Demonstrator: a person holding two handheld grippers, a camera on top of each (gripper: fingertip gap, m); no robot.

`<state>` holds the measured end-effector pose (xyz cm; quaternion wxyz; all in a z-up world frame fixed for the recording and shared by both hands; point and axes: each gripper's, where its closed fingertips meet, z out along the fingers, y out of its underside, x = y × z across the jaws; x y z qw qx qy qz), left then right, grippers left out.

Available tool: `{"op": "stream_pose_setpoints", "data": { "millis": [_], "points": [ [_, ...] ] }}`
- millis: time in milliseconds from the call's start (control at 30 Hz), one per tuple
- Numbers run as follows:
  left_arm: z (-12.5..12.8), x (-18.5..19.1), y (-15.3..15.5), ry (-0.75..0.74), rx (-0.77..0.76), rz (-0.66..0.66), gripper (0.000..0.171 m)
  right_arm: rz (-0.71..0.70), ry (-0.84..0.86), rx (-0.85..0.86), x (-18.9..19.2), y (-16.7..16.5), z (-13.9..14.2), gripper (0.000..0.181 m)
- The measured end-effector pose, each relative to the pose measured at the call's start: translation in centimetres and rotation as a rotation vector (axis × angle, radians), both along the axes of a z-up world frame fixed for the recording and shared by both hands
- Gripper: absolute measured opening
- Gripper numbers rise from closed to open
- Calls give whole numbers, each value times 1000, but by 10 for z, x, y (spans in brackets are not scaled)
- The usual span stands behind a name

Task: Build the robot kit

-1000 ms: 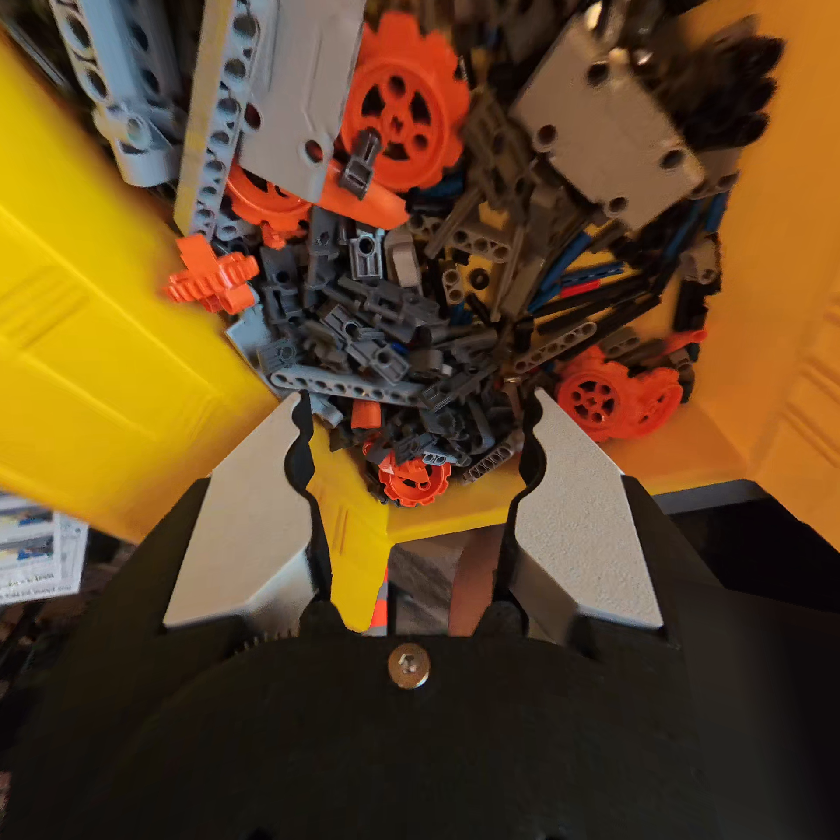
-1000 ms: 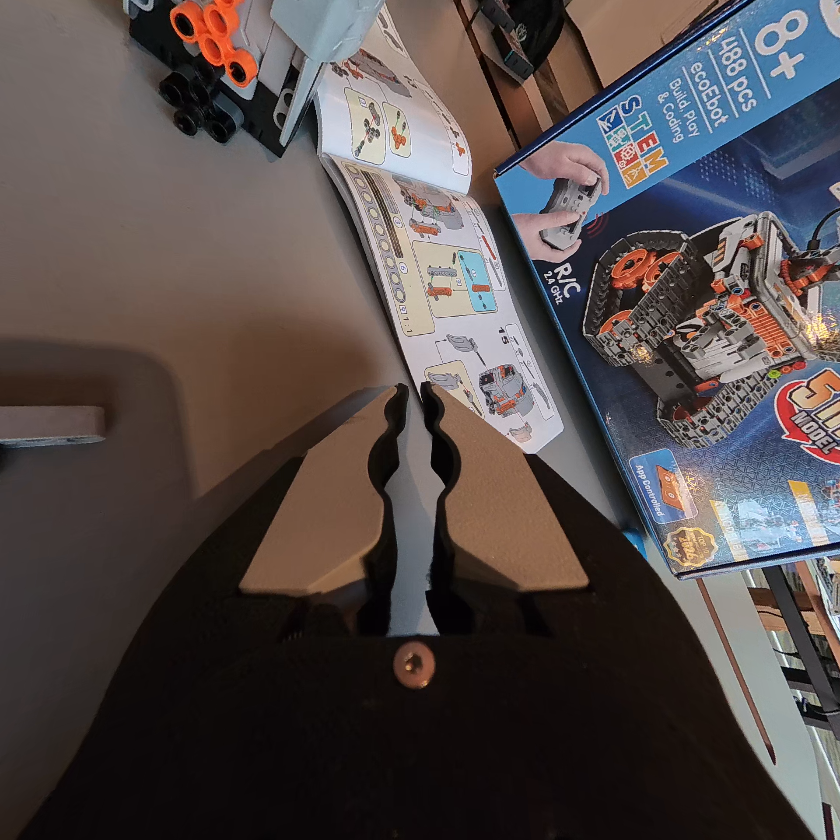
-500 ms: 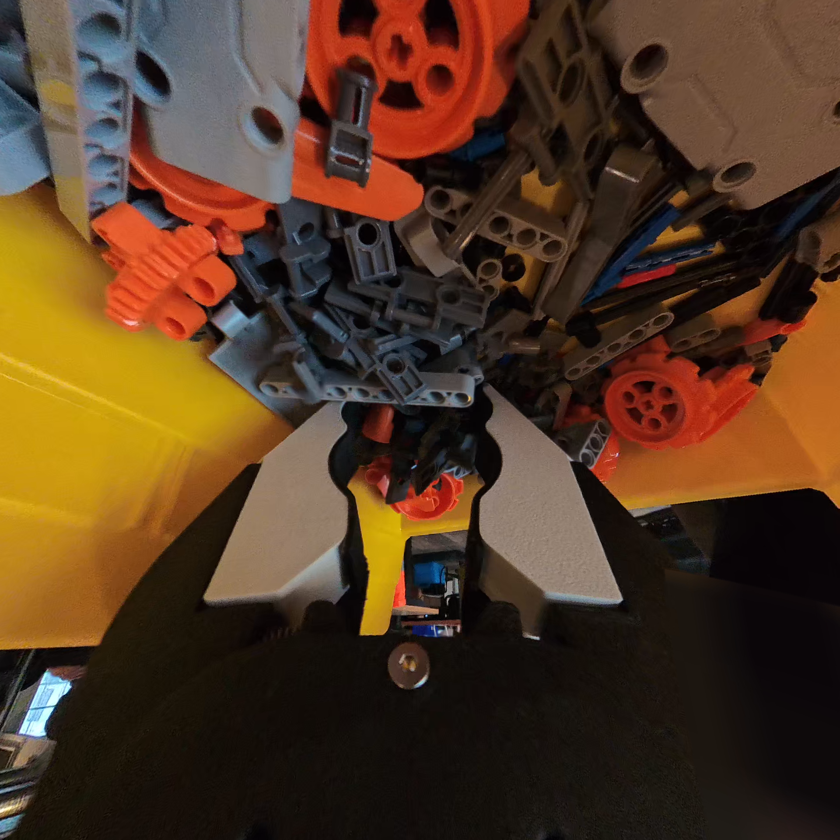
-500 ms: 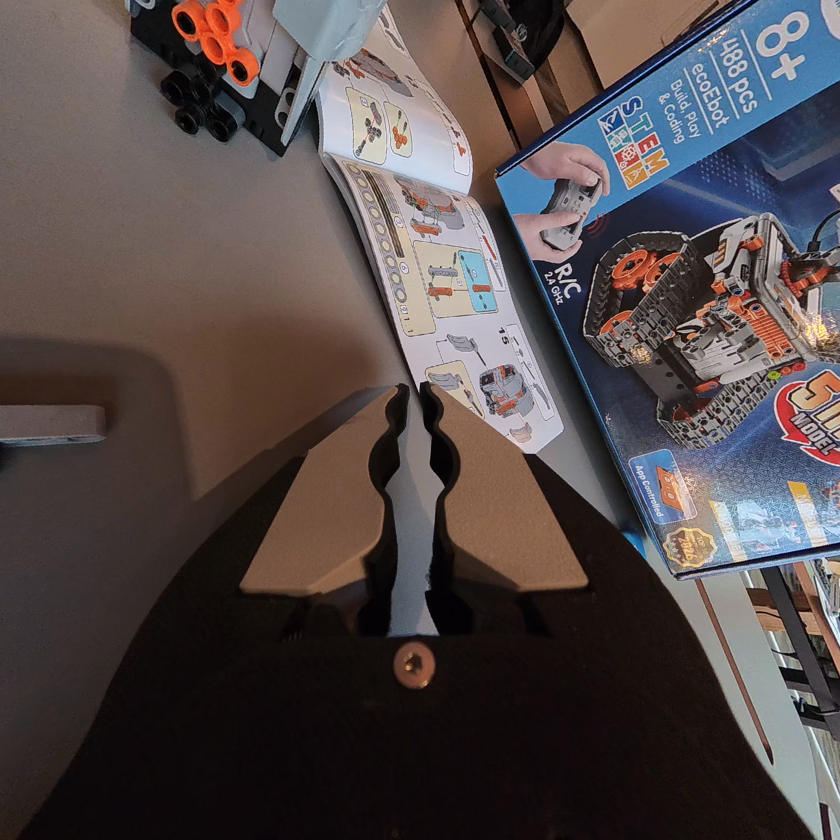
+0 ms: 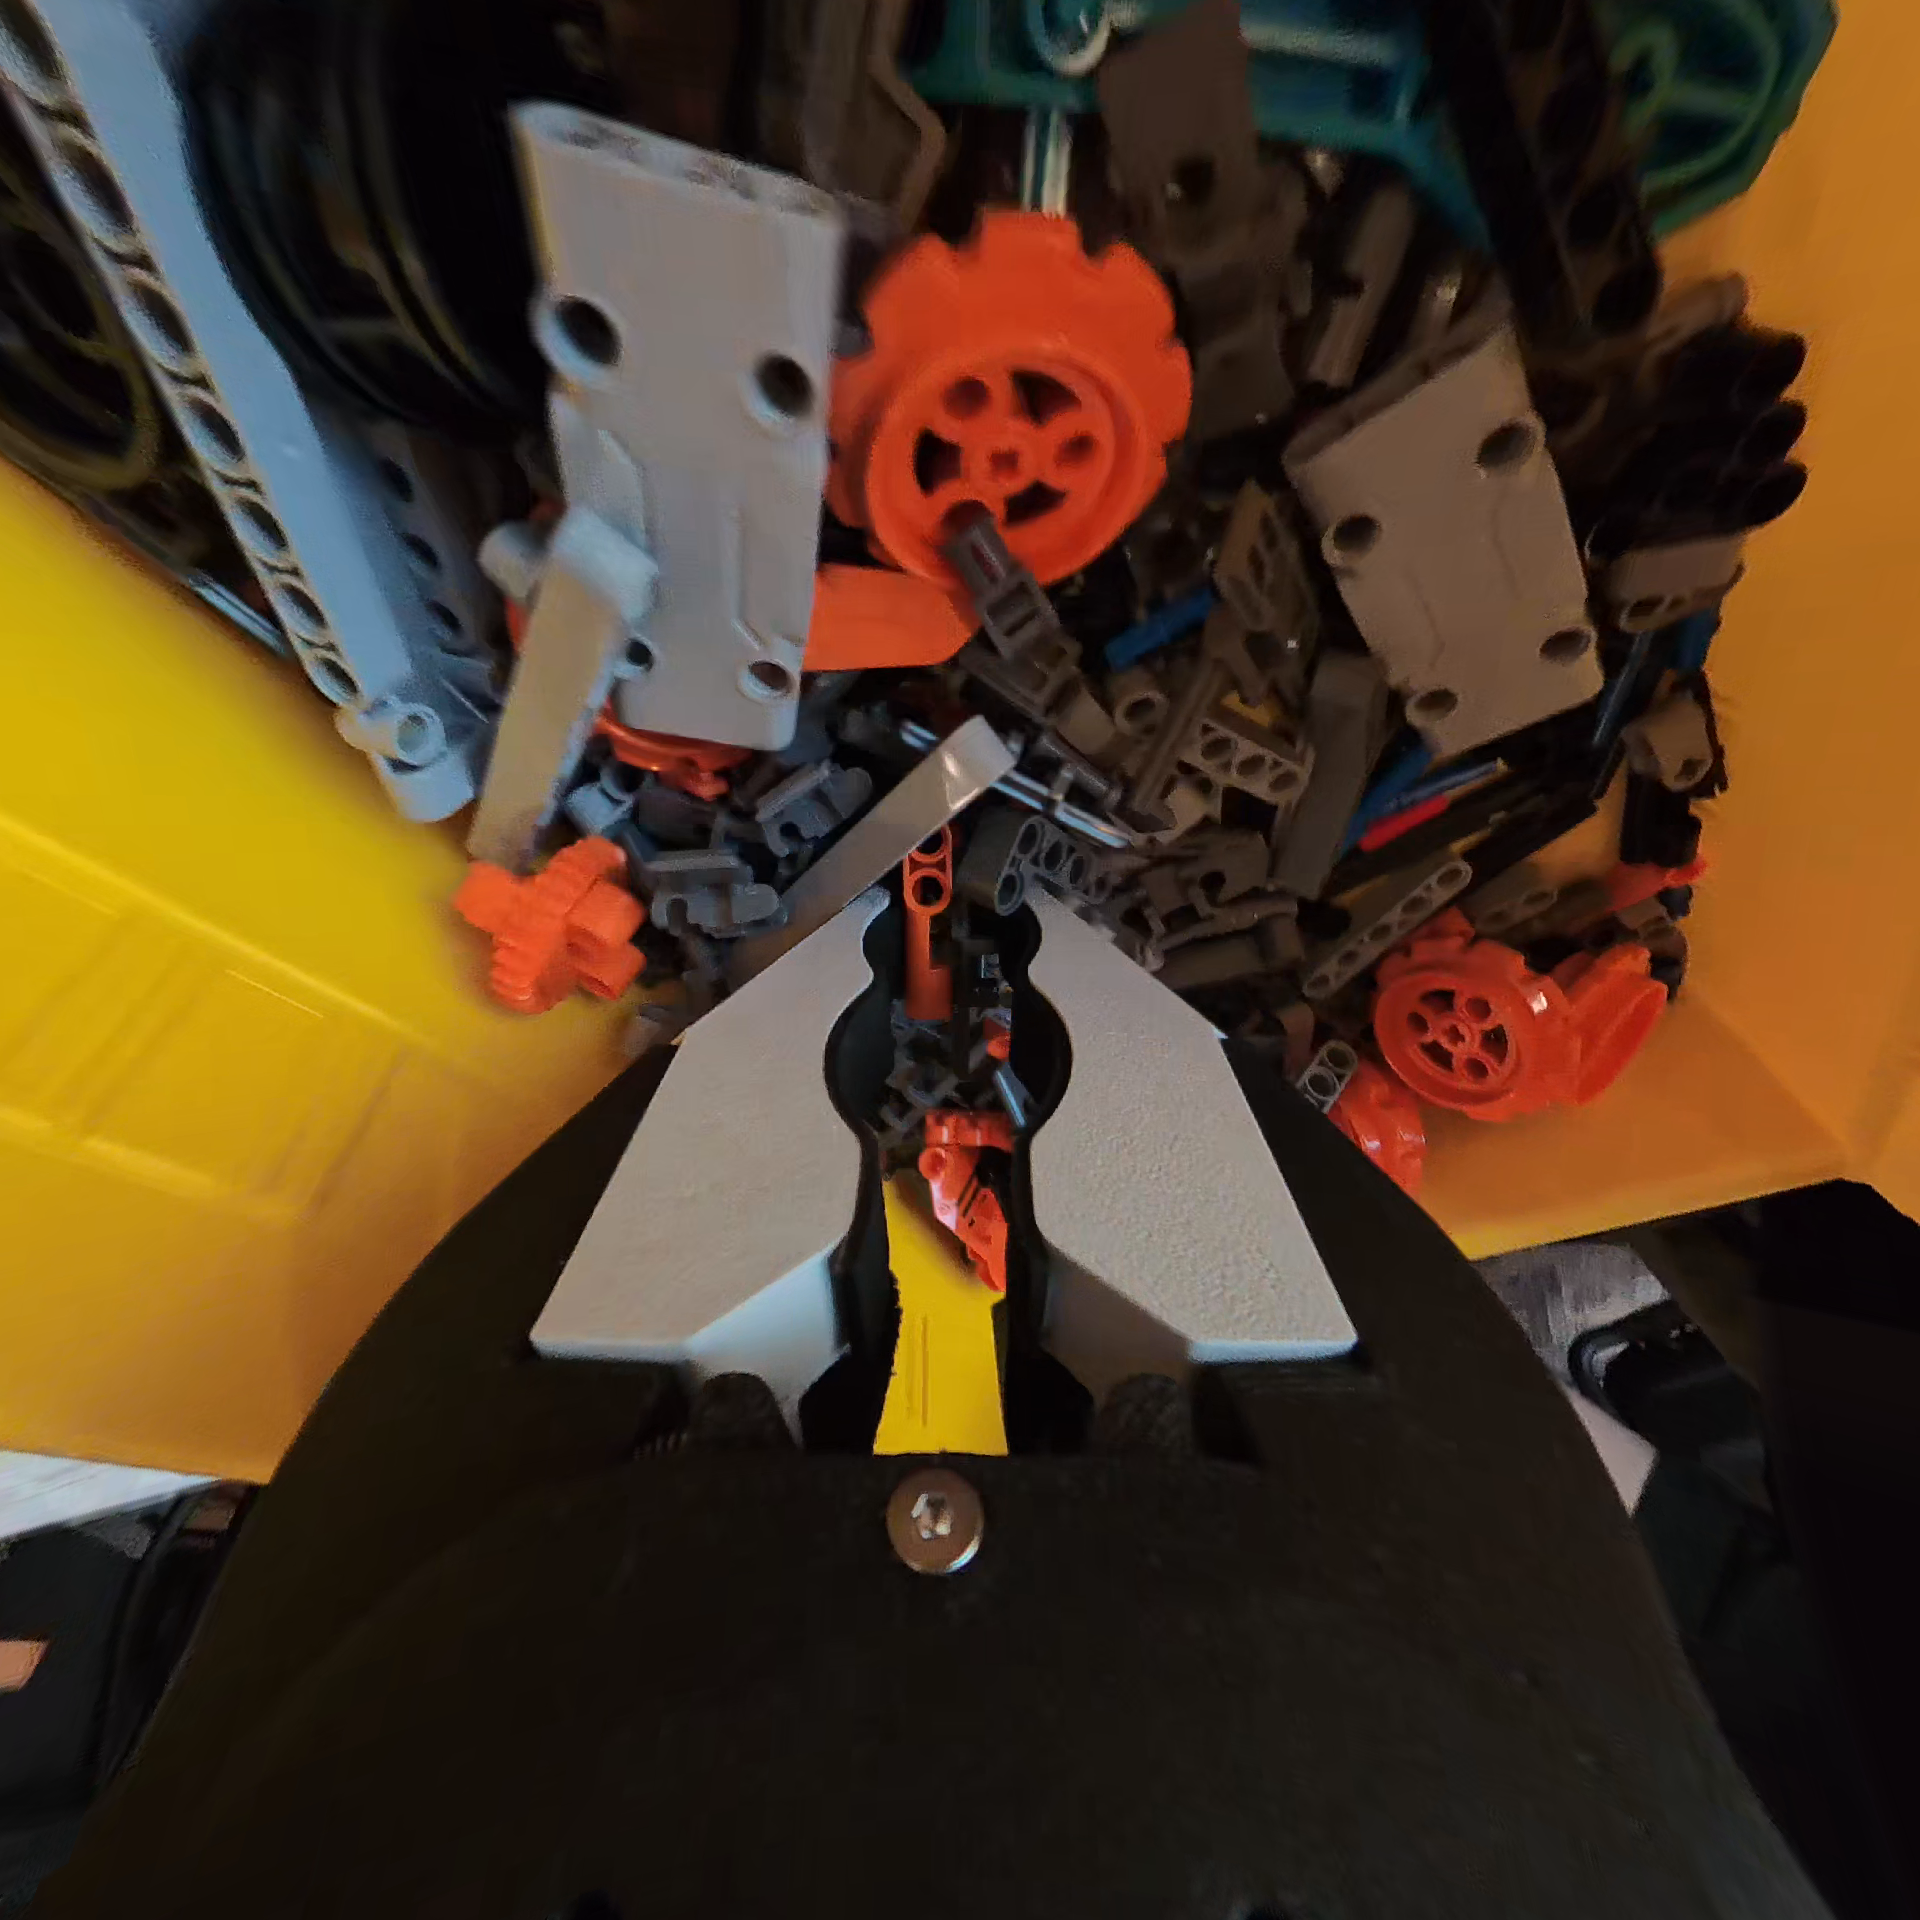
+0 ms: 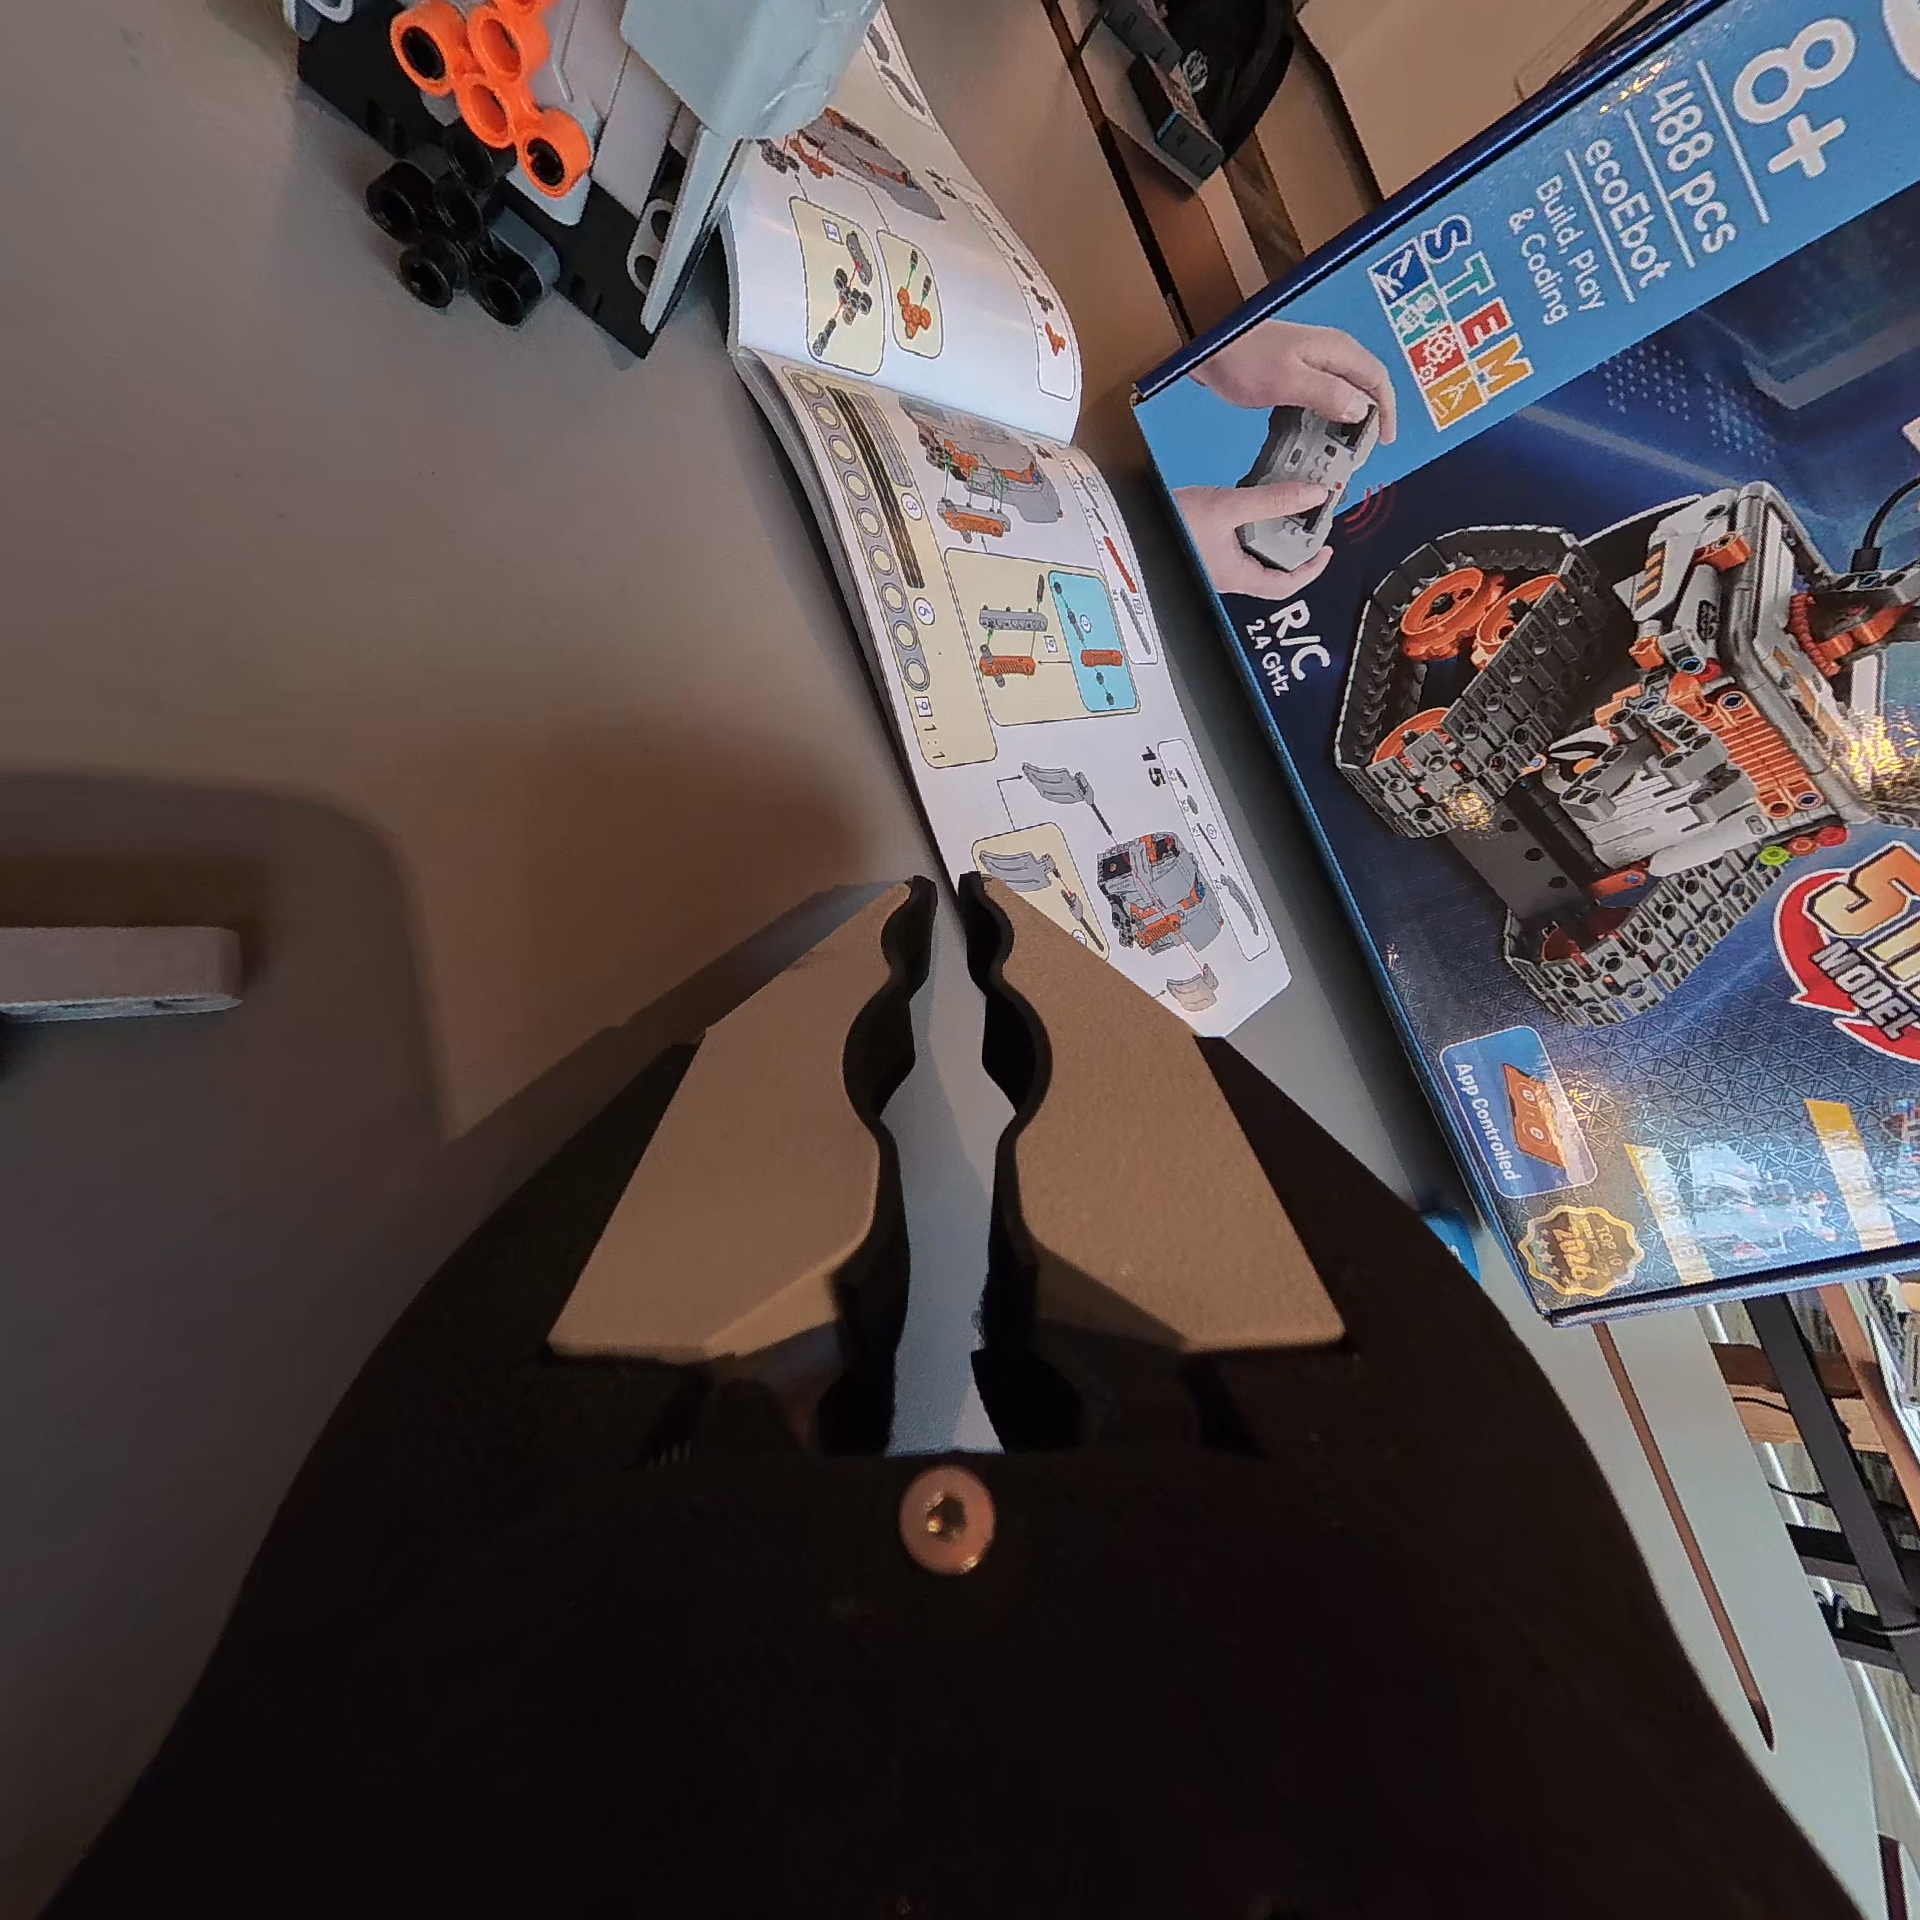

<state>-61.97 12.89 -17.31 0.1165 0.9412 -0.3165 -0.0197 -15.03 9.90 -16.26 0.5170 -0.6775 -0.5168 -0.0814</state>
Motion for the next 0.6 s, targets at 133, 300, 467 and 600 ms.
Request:
{"op": "stream_pose_setpoints", "data": {
  "millis": [133, 300, 467, 600],
  "points": [
    [1, 5, 11, -34, 36, 36, 15, -1, 0, -1, 0, 0, 0, 5],
    [5, 6, 21, -25, 90, 60, 15, -3, 0, -3, 0, 0, 0, 5],
    [23, 19, 42, -99, 237, 64, 15, -4, -2, -1, 0, 1, 0, 4],
    [37, 27, 51, -167, 312, 67, 31, -6, -2, -1, 0, 1, 0, 4]
  ]
}}
